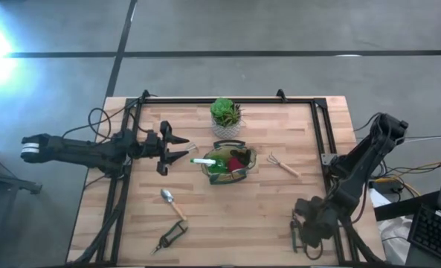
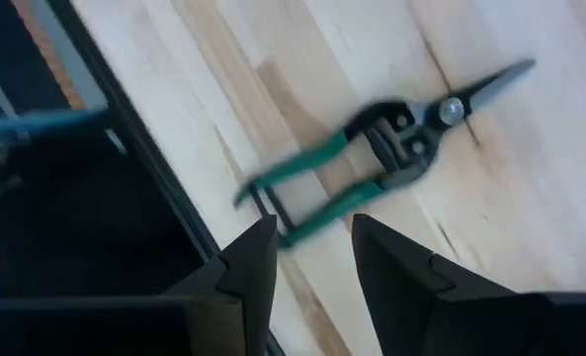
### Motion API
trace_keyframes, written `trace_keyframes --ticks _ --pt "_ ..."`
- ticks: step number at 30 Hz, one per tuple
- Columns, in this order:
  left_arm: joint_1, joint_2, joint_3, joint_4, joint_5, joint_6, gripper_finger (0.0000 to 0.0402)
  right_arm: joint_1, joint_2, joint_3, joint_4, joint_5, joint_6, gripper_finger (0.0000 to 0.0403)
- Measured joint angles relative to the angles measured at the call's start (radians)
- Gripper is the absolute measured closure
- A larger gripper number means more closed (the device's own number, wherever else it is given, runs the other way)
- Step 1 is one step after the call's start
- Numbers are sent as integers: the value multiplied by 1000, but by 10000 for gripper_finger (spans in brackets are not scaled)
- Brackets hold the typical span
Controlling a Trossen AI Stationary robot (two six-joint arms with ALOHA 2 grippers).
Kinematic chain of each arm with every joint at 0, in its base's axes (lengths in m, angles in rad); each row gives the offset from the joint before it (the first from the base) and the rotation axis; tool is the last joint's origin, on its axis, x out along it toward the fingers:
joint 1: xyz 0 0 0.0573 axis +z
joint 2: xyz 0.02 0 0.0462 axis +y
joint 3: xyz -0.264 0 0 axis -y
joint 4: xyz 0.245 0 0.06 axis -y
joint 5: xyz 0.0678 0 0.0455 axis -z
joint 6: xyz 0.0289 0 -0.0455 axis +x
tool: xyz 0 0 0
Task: Pick & Place Garden tools in Gardening bag
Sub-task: Put the right green shear scissors into the gardening bag
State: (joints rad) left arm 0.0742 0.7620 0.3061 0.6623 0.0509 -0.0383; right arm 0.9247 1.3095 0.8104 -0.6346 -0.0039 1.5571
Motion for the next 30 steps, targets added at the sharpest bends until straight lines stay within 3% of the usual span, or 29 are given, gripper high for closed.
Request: trace_keyframes --ticks 10,30 --pt "0 0 0 -17 0 0 206 0 151 -1 219 60 112 277" --pt "0 0 0 -21 0 0 206 2 257 1 121 63 334 282"
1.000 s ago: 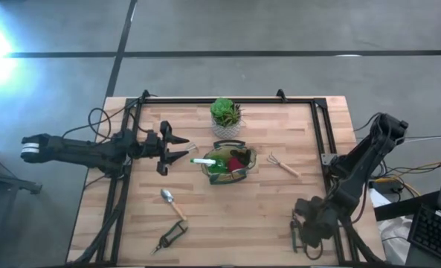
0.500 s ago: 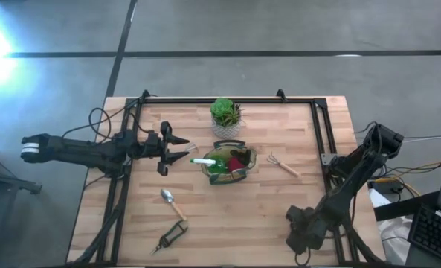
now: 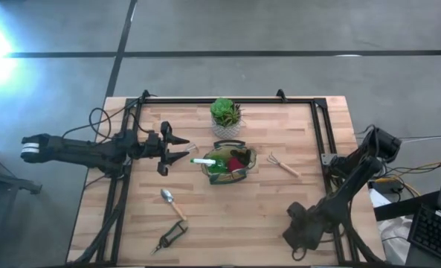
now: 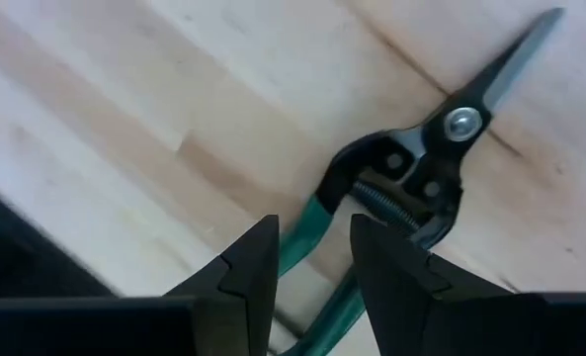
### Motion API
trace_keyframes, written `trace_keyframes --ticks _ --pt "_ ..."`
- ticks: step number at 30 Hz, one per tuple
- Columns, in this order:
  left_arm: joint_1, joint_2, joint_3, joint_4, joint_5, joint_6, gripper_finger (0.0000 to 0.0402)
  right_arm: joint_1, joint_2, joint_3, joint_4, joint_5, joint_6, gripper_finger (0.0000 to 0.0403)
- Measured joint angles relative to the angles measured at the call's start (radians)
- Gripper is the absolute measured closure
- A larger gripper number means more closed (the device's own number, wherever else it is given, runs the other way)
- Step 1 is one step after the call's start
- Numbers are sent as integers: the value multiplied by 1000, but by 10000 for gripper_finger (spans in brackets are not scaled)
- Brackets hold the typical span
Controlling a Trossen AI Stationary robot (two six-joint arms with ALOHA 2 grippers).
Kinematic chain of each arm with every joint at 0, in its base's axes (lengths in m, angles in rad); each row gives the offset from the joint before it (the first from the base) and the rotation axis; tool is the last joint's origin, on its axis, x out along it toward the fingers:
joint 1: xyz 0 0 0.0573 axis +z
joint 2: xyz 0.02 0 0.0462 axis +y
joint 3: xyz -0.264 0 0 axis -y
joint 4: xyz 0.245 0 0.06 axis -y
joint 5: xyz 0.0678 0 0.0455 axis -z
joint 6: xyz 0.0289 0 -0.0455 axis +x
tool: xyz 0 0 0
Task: Pick & Place Garden tools in Gardening bag
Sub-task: Put the right green shear scissors into the gardening bag
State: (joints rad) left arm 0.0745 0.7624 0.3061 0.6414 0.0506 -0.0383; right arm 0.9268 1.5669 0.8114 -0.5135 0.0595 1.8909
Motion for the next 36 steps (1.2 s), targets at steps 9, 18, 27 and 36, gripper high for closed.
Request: trace_keyframes --ticks 9,18,27,36 --pt "0 0 0 0 0 0 206 0 57 22 61 -12 74 293" --pt "0 0 0 -6 0 0 206 0 135 55 89 -15 50 317" --pt "0 0 0 -7 0 0 206 0 143 74 76 -10 -23 382" --pt "0 0 0 -8 0 0 206 0 144 76 76 -8 -49 383"
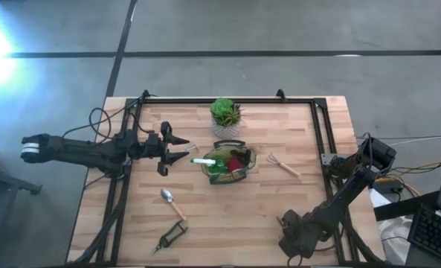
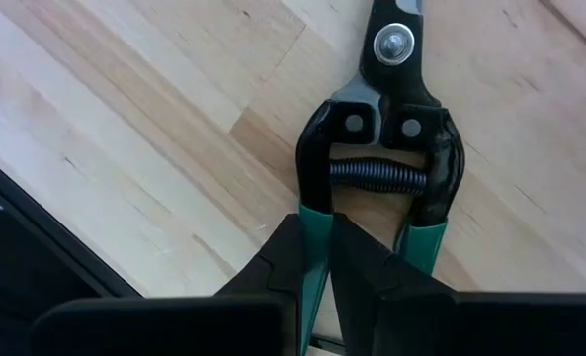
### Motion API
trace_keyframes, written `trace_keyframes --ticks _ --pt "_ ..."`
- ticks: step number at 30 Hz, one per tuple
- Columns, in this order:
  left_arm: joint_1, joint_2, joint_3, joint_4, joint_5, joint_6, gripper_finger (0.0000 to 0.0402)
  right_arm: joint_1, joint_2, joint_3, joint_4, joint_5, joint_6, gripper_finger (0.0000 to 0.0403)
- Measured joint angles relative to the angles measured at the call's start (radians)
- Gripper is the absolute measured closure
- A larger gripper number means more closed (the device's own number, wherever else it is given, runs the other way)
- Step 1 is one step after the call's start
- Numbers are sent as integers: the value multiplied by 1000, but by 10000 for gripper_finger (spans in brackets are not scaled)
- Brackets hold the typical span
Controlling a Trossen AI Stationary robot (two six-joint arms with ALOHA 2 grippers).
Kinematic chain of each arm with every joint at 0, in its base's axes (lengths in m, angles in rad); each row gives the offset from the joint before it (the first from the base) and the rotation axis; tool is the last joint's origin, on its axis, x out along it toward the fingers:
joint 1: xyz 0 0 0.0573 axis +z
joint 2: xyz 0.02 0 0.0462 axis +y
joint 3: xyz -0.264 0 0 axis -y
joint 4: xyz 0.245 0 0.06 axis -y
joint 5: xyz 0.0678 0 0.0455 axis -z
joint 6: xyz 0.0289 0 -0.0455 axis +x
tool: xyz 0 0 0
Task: Pick & Place Garden tools in Gardening bag
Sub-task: Put the right green shear scissors into the gardening bag
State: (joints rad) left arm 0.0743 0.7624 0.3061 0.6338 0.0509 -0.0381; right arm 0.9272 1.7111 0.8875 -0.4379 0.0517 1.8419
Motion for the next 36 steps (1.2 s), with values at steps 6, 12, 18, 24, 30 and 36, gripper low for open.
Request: trace_keyframes --ticks 6,12,18,24,30,36 --pt "0 0 0 0 0 0 206 1 1 4 -1 25 -35 383" --pt "0 0 0 0 0 0 206 -1 4 16 0 97 -80 383" --pt "0 0 0 0 0 0 206 0 4 33 -1 245 -139 384" --pt "0 0 0 0 0 0 206 -1 3 55 -2 389 -216 384" --pt "0 0 0 0 0 0 206 -5 1 93 0 479 -290 384" --pt "0 0 0 0 0 0 206 -21 -4 123 -16 524 -363 384"
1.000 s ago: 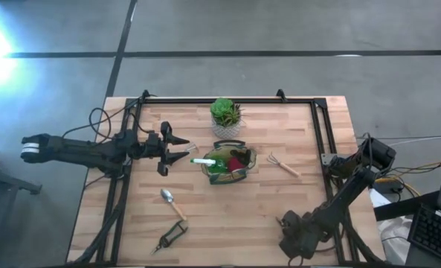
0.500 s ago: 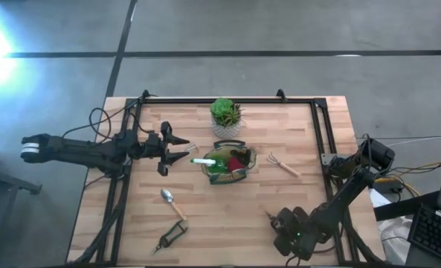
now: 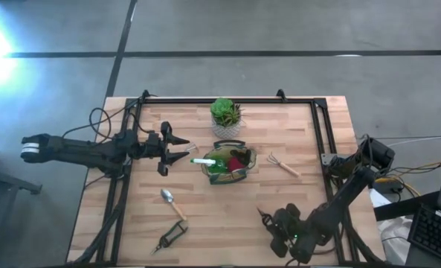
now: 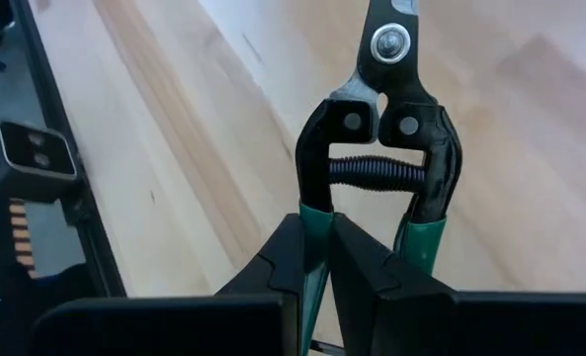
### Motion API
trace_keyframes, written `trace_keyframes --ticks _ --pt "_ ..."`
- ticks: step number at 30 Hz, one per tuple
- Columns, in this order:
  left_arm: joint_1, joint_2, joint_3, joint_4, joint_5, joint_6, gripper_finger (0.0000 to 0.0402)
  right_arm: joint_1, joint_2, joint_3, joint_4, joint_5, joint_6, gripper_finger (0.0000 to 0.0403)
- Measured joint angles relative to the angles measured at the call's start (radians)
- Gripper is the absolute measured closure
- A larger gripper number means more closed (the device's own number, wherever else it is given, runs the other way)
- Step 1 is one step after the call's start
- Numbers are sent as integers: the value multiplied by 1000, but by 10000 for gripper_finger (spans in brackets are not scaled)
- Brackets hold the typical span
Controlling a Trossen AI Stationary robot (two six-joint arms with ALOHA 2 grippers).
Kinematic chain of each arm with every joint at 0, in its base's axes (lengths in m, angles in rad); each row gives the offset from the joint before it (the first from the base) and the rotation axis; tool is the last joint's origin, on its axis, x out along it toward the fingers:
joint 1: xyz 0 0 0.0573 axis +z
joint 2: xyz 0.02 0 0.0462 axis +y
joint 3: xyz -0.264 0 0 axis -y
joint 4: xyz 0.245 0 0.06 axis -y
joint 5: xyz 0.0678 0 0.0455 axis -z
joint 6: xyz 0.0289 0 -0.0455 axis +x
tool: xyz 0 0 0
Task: Pick & Place Garden tools in Gardening bag
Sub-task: Put the right green shear scissors into the gardening bag
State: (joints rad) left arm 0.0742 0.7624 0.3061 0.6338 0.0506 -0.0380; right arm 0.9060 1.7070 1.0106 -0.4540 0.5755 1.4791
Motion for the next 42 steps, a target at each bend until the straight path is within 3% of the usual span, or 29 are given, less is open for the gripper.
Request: trace_keyframes --ticks 10,25,42 --pt "0 0 0 -1 0 0 206 -52 -122 10 -17 80 -161 384" --pt "0 0 0 -7 0 0 206 -120 -402 16 55 228 -552 384" --pt "0 0 0 -24 0 0 206 -190 -447 16 76 247 -684 384"
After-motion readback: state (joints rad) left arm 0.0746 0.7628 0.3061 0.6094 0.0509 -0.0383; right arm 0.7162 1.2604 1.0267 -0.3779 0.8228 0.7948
